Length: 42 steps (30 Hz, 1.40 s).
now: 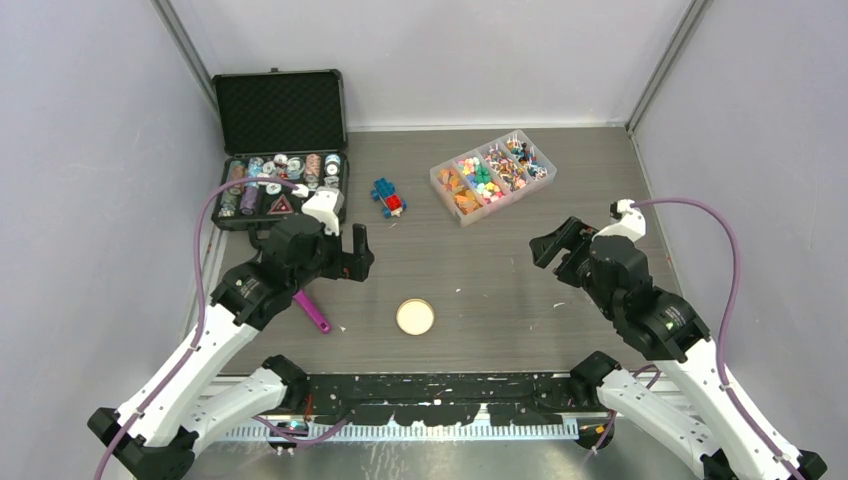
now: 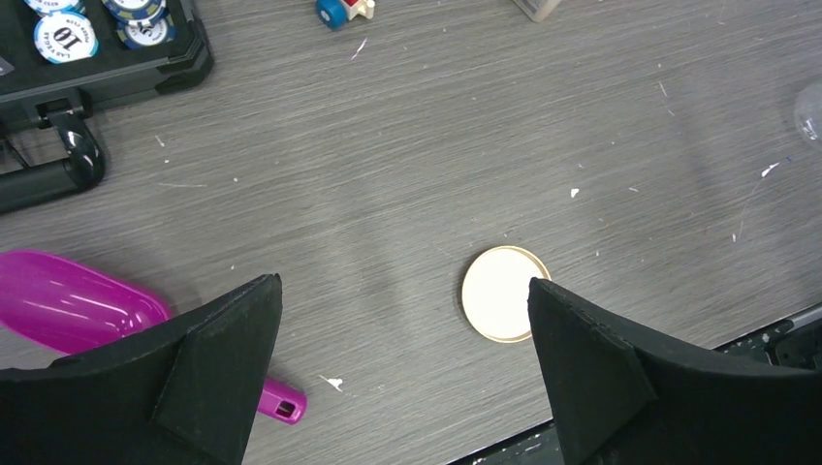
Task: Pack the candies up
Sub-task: Pick up the spatula from the center of the board.
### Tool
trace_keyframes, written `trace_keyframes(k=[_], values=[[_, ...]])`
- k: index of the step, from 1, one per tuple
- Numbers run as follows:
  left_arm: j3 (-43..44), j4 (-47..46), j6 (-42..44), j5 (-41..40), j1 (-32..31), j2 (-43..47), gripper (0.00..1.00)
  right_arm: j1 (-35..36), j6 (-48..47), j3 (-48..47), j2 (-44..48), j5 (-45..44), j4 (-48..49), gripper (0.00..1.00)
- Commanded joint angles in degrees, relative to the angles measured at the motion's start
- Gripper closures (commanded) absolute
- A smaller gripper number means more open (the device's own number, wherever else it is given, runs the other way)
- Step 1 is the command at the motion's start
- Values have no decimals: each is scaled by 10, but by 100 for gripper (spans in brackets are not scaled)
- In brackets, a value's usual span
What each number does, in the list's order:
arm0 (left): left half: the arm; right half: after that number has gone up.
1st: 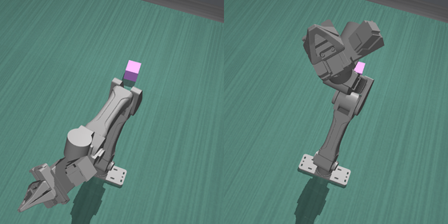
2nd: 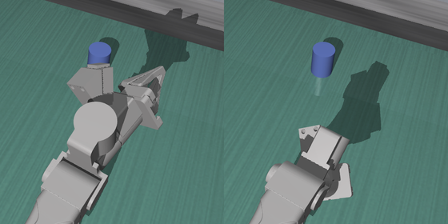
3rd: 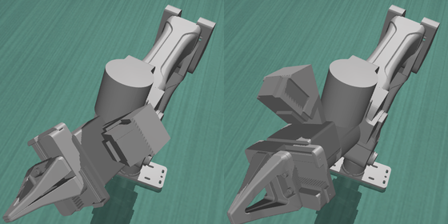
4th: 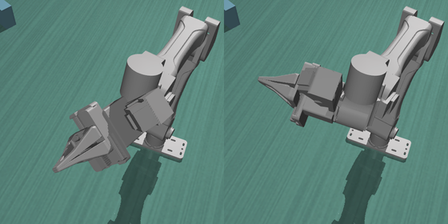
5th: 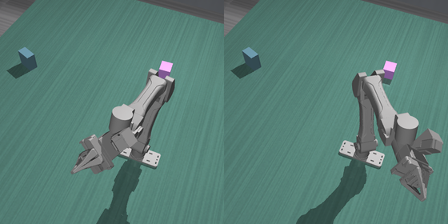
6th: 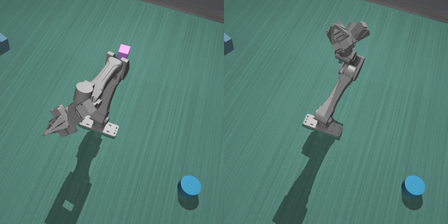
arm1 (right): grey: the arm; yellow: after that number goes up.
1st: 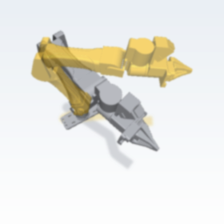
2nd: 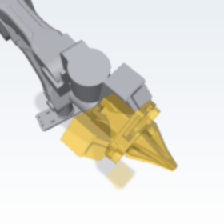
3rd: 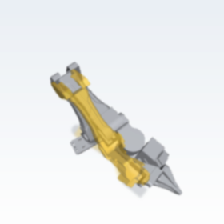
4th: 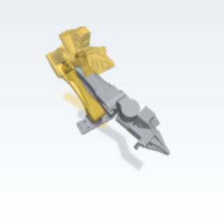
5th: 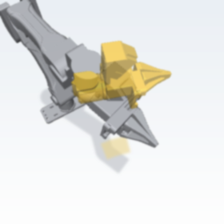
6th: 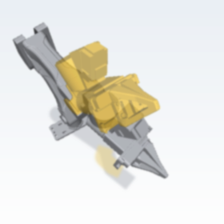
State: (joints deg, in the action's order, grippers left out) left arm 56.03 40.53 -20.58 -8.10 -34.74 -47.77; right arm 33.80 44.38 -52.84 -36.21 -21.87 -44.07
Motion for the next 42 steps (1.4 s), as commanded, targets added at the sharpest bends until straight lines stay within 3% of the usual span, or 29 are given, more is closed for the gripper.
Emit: trace_keyframes(k=[1, 8, 14, 20, 28, 33, 37, 42], values=[[-9, -21, -1, -20, 3, 7, 0, 1, 4, 5, 7, -3, 31, 18], [-31, -32, -14, -72, 3, 4, 0, 1, -1, 18, 6, 8, 58, 18], [-26, 1, -107, -180, 10, -30, 0, 1, -24, 28, 10, 6, 70, 18], [-36, 36, -234, -268, 71, -54, 1, 1, -26, 44, 16, 11, 83, 18], [-87, 83, -336, -229, 248, -108, 14, 0, -18, 62, 33, 107, 139, 19], [-123, 73, -369, -255, 255, -141, 19, 1, -26, 70, 33, 125, 151, 19], [-160, 22, -373, -212, 258, -183, 29, 1, -35, 67, 32, 132, 152, 19], [-167, -8, -388, -159, 259, -231, 32, 1, -43, 67, 48, 141, 152, 19]])
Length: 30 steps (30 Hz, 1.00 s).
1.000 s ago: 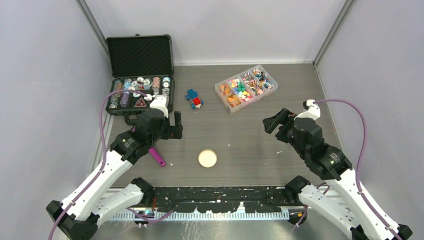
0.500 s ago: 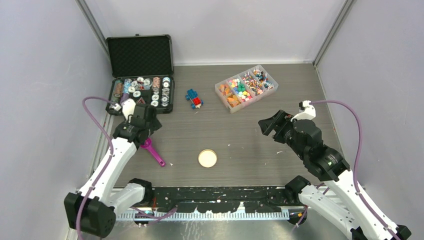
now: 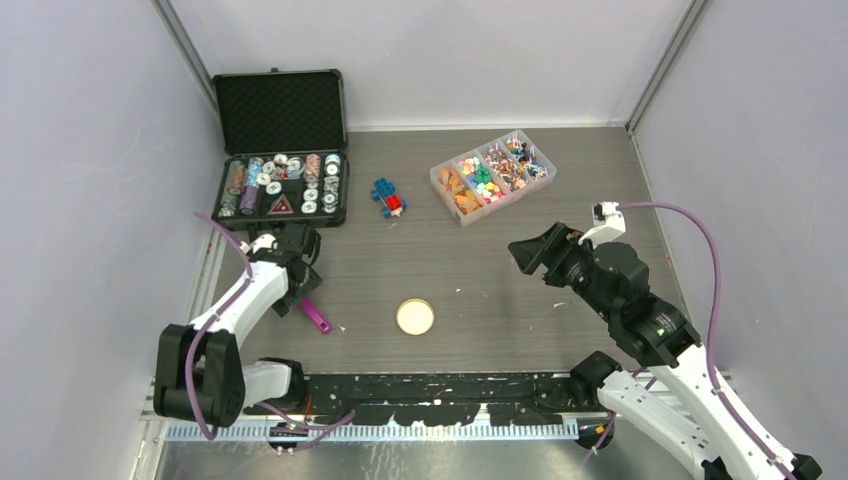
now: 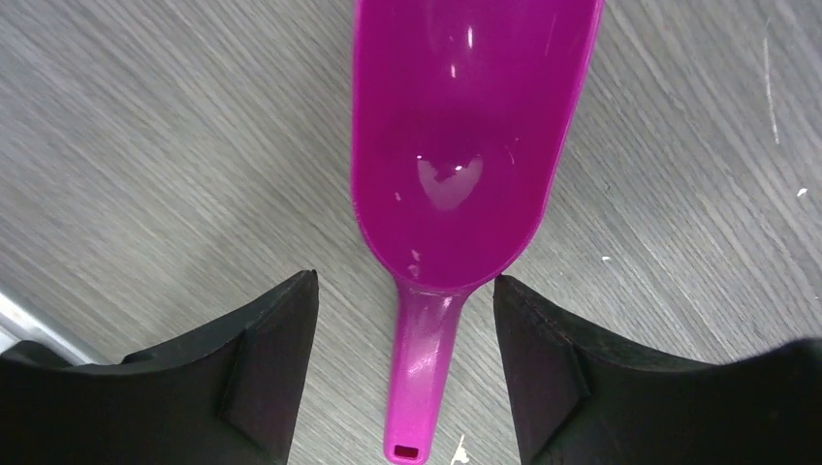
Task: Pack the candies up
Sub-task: Pick up the spatula from the center of the board.
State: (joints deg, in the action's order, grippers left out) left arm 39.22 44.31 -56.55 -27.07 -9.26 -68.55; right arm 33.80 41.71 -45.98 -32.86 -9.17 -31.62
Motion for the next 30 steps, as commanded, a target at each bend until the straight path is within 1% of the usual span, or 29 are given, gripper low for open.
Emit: trace_keyframes(k=[1, 3, 6, 10, 15, 19, 21, 23, 24, 26, 28, 30], values=[[2, -46, -34, 32, 3, -31, 33, 1, -16, 0, 18, 14, 29, 19], [2, -41, -47, 31, 3, -42, 36, 1, -16, 5, 24, 12, 29, 20], [-3, -34, -66, 27, 4, -47, 48, 1, 2, 3, 22, -12, 9, 22], [-7, -25, -70, 23, 4, -30, 63, 1, 52, -25, -8, -73, -52, 23], [2, -1, -55, 9, 3, 30, 84, 1, 79, -53, -62, -109, -90, 23], [9, -7, -5, 25, 3, 99, 100, 1, 118, -63, -103, -196, -133, 28], [10, -14, 16, 47, 3, 135, 100, 0, 128, -71, -123, -241, -161, 30], [11, -36, 48, 94, 3, 170, 100, 1, 133, -80, -142, -288, -184, 32], [11, -58, 78, 128, 3, 186, 100, 0, 137, -85, -151, -312, -194, 33], [10, -115, 130, 232, 2, 205, 100, -1, 150, -94, -170, -378, -219, 37], [17, -158, 174, 338, -12, 205, 100, -8, 157, -100, -189, -418, -240, 39], [33, -167, 210, 401, -30, 191, 100, -26, 148, -99, -209, -429, -243, 41]])
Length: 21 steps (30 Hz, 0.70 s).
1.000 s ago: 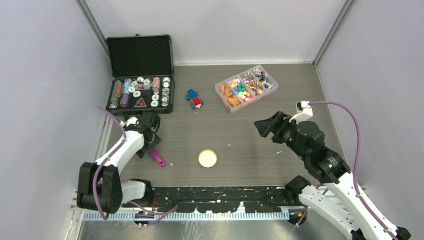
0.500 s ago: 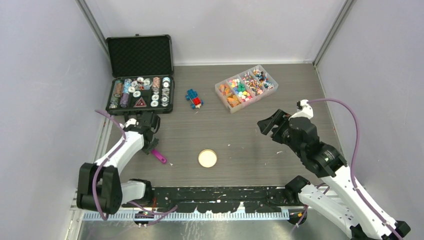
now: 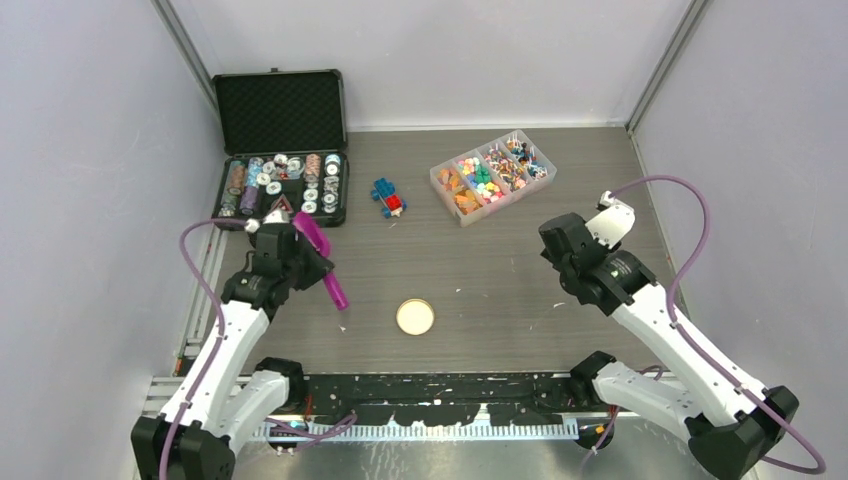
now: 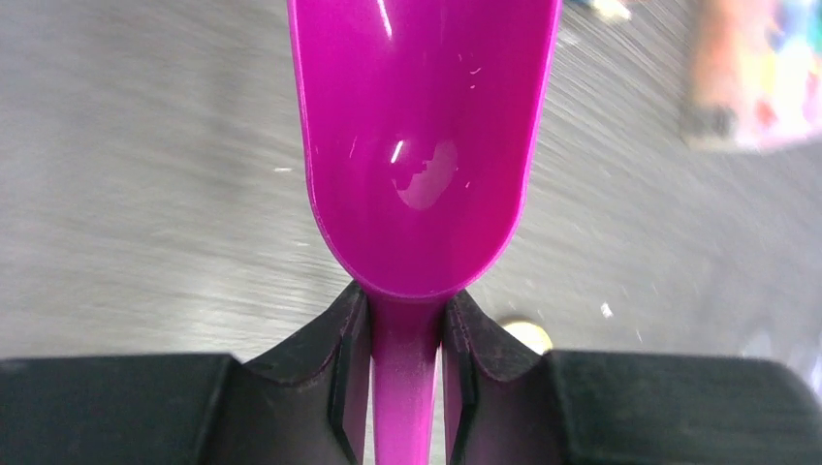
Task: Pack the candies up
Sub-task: Pick up the spatula from the center of the board.
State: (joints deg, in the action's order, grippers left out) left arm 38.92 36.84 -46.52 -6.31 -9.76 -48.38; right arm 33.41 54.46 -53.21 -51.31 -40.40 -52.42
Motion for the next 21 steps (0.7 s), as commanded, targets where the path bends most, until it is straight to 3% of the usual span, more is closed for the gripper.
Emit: trace_keyframes(k=[1, 5, 11, 21], values=[[46, -85, 126, 218, -29, -20, 100, -36, 9, -22, -34, -107, -26, 42], [75, -38, 202, 273, -31, -58, 100, -130, -13, -1, -73, -27, -3, 46], [71, -45, 202, 291, -57, -52, 100, -261, -89, 57, -91, 67, 91, 48], [85, -18, 214, 252, -100, -45, 100, -296, -106, 91, -192, 144, 169, 49]])
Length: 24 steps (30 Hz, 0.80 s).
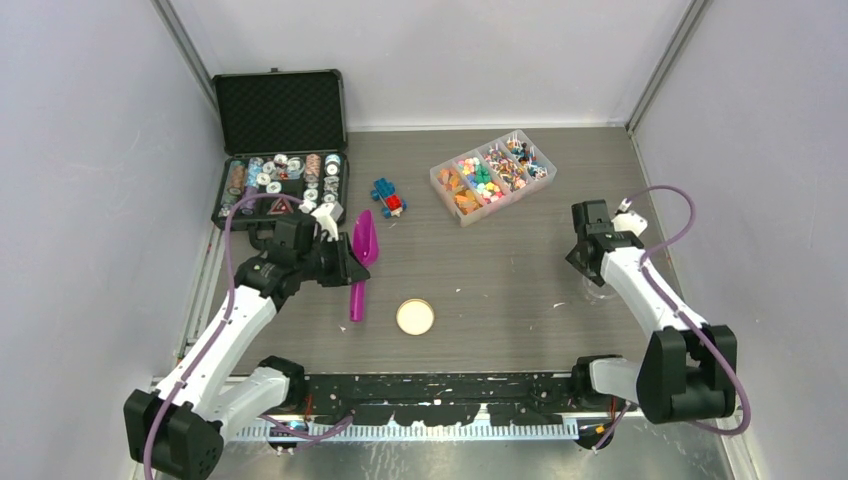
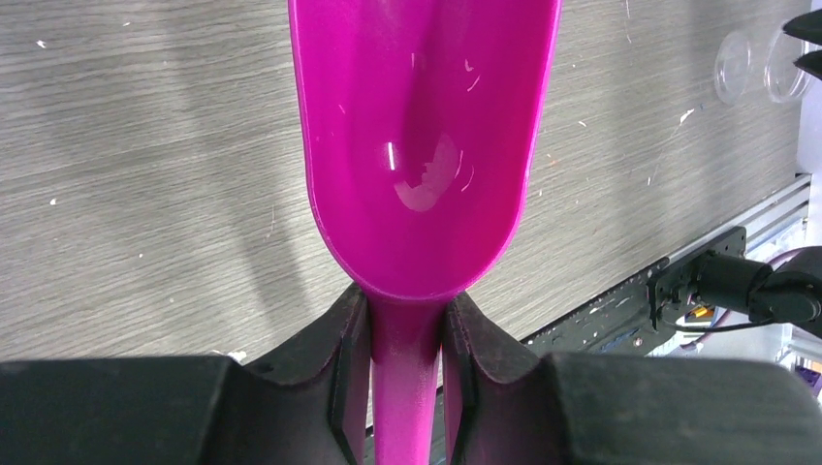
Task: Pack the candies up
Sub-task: Pick up the spatula from the center of the board.
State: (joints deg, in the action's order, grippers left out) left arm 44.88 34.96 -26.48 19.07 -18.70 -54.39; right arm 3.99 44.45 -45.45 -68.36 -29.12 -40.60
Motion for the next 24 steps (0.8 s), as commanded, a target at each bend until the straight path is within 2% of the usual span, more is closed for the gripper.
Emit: trace_keyframes(k=[1, 5, 8, 17, 20, 24], values=[[25, 3, 15, -3, -13, 15, 100, -1, -10, 17, -31, 36, 58, 49], [29, 8, 18, -8, -22, 14, 100, -1, -26, 22, -60, 55, 75, 51], [33, 14, 19, -24, -24, 15, 100, -1, -62, 26, -63, 113, 97, 54], [34, 17, 17, -40, -24, 14, 100, 22, -105, 44, -68, 309, 193, 74], [35, 19, 19, -38, -24, 12, 100, 63, -110, 21, -91, 315, 210, 82], [34, 19, 21, -37, -24, 10, 100, 129, -124, -34, -140, 296, 217, 82]])
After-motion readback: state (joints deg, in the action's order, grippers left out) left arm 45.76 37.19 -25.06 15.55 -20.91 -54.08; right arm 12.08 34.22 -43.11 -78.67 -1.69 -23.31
